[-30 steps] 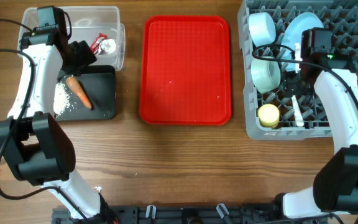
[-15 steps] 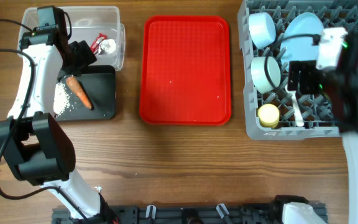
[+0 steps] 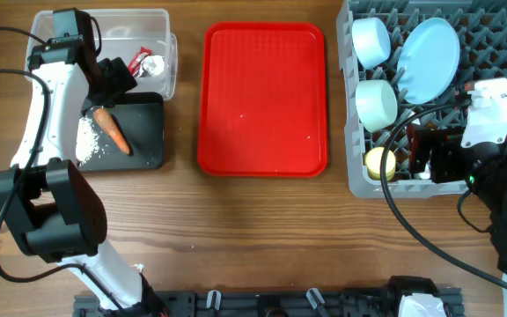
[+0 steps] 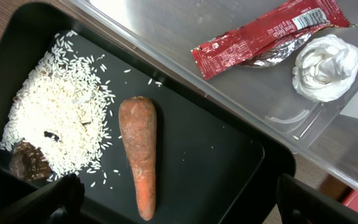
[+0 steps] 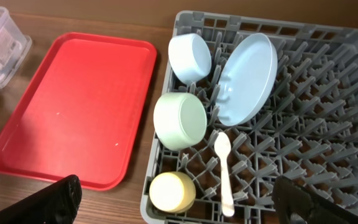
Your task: Sort waste into correct bins and load items into the dishwasher rack
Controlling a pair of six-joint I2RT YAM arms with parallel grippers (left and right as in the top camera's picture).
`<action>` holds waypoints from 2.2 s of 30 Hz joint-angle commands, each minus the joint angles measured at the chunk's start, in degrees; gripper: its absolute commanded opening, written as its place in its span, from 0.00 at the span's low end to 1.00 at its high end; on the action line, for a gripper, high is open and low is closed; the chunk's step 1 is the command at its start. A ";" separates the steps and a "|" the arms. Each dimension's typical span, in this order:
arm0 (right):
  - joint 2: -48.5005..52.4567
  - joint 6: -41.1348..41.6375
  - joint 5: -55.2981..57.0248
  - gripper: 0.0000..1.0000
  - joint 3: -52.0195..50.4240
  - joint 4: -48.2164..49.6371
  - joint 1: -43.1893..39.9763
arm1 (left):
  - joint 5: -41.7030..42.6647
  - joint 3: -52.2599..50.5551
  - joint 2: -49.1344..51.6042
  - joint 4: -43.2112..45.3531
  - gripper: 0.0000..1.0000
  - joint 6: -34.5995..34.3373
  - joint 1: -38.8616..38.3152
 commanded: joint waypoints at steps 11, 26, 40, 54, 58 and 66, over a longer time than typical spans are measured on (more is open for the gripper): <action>-4.92 1.66 1.40 1.00 -7.15 22.29 0.39 | 0.28 0.63 -1.14 -0.04 1.00 -0.52 -0.11; -39.95 11.65 1.20 1.00 -60.00 57.57 0.70 | 0.28 0.63 -1.14 -0.04 1.00 -0.52 -0.11; -54.60 7.91 1.25 1.00 -73.55 61.64 2.29 | 0.28 0.63 -1.14 -0.04 1.00 -0.52 -0.11; -54.60 7.74 -0.50 1.00 -79.47 73.68 3.21 | 0.28 0.63 -1.14 -0.04 1.00 -0.52 -0.11; -54.60 8.41 -1.46 1.00 -79.47 63.39 3.41 | 0.28 0.63 -1.14 -0.04 1.00 -0.52 -0.11; -52.96 11.28 -1.38 1.00 -79.45 63.91 3.41 | 0.28 0.63 -1.14 -0.02 1.00 -0.52 -0.11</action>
